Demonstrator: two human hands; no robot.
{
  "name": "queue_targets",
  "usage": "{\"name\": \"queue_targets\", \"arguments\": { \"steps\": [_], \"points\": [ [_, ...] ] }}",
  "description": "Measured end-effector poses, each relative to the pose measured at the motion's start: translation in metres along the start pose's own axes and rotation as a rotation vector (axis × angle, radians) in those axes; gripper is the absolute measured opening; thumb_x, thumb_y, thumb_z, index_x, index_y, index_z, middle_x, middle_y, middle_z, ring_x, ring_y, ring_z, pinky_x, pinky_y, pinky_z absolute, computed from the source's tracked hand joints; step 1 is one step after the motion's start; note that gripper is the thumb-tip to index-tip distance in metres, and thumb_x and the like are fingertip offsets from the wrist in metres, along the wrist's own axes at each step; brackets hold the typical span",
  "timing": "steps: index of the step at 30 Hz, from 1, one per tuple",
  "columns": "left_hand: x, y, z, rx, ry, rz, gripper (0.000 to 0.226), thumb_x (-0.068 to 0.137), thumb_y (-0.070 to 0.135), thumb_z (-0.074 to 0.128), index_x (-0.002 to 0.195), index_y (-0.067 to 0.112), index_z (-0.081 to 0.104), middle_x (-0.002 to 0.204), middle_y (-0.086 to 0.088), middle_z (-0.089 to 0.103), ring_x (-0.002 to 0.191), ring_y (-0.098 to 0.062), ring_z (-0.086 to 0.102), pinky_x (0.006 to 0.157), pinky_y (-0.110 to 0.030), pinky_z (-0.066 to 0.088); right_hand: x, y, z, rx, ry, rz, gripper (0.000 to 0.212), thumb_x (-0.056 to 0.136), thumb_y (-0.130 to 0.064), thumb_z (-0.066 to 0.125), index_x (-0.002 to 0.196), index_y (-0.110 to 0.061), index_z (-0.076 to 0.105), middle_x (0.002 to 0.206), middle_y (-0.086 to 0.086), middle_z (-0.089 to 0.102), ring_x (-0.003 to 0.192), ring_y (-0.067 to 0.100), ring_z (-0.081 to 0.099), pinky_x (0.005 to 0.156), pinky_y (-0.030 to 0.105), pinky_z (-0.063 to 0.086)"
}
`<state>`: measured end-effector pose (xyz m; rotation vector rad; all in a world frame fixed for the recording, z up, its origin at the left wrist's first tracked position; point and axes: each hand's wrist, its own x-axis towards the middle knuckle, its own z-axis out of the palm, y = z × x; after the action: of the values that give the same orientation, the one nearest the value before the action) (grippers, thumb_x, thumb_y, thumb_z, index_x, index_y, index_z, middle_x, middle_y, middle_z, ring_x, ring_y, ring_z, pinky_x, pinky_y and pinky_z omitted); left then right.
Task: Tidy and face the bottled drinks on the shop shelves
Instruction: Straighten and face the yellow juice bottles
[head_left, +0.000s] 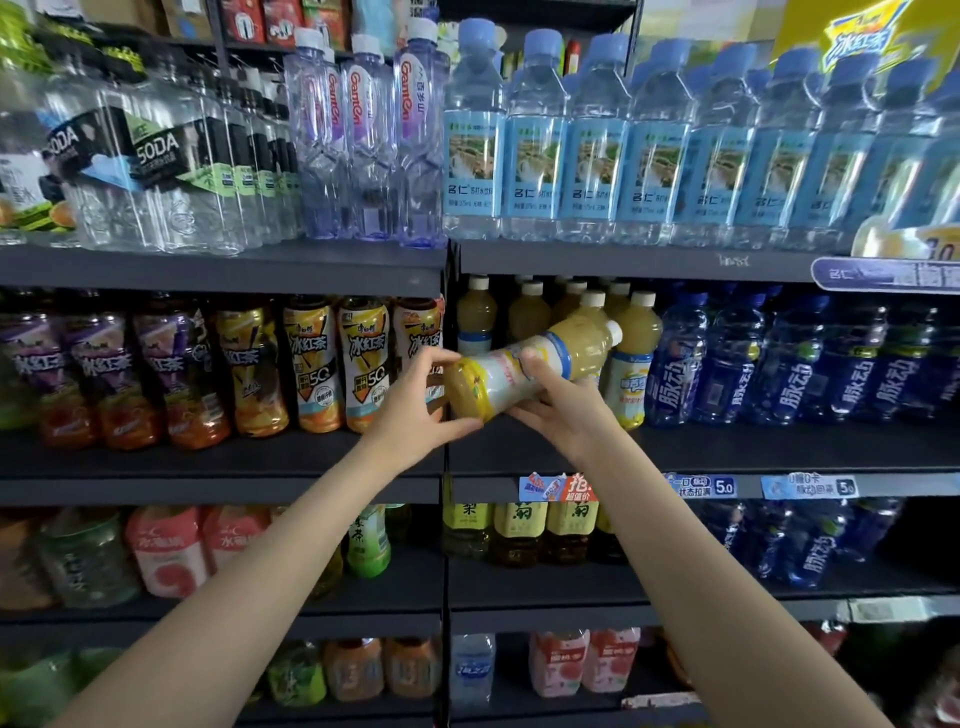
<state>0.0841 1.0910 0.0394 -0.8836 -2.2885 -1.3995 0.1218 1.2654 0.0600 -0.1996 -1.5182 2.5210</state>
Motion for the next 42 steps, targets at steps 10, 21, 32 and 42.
{"name": "queue_targets", "arguments": {
  "steps": [10, 21, 32, 42],
  "points": [
    [-0.001, -0.010, 0.017, -0.205, -0.395, -0.264, 0.059, 0.078, 0.021, 0.074, 0.130, 0.015, 0.048, 0.123, 0.004, 0.059, 0.112, -0.010, 0.056, 0.087, -0.017, 0.046, -0.005, 0.012, -0.020, -0.587, -0.235, -0.248, 0.050, 0.067, 0.002, 0.080, 0.107, -0.018, 0.057, 0.109, 0.005, 0.068, 0.102, 0.019, 0.065, 0.088, 0.036, 0.055],
    [-0.004, -0.006, 0.046, 0.409, 0.170, -0.083, 0.065, 0.063, 0.039, 0.082, 0.107, 0.004, 0.048, 0.108, -0.008, 0.052, 0.105, -0.025, 0.046, 0.078, -0.032, 0.040, 0.011, 0.010, 0.006, -0.615, 0.088, -0.288, 0.077, 0.059, -0.039, 0.086, 0.123, -0.020, 0.049, 0.114, 0.002, 0.060, 0.105, 0.018, 0.059, 0.089, 0.042, 0.053],
    [0.003, -0.013, 0.028, -0.213, -0.265, -0.333, 0.052, 0.077, 0.027, 0.075, 0.122, 0.018, 0.051, 0.116, 0.006, 0.060, 0.108, -0.009, 0.056, 0.083, -0.017, 0.045, 0.015, -0.002, -0.022, -0.339, -0.207, -0.180, 0.049, 0.080, -0.006, 0.069, 0.125, -0.006, 0.050, 0.112, 0.013, 0.066, 0.107, 0.028, 0.063, 0.090, 0.041, 0.053],
    [0.017, -0.025, 0.039, 0.038, -0.060, -0.177, 0.042, 0.077, 0.021, 0.075, 0.112, 0.014, 0.054, 0.101, 0.010, 0.056, 0.095, -0.005, 0.055, 0.073, -0.009, 0.040, 0.036, 0.010, -0.016, -0.881, 0.084, -0.377, 0.064, 0.064, -0.027, 0.086, 0.117, -0.008, 0.054, 0.109, 0.002, 0.063, 0.101, 0.015, 0.059, 0.080, 0.027, 0.049]
  ]
}}
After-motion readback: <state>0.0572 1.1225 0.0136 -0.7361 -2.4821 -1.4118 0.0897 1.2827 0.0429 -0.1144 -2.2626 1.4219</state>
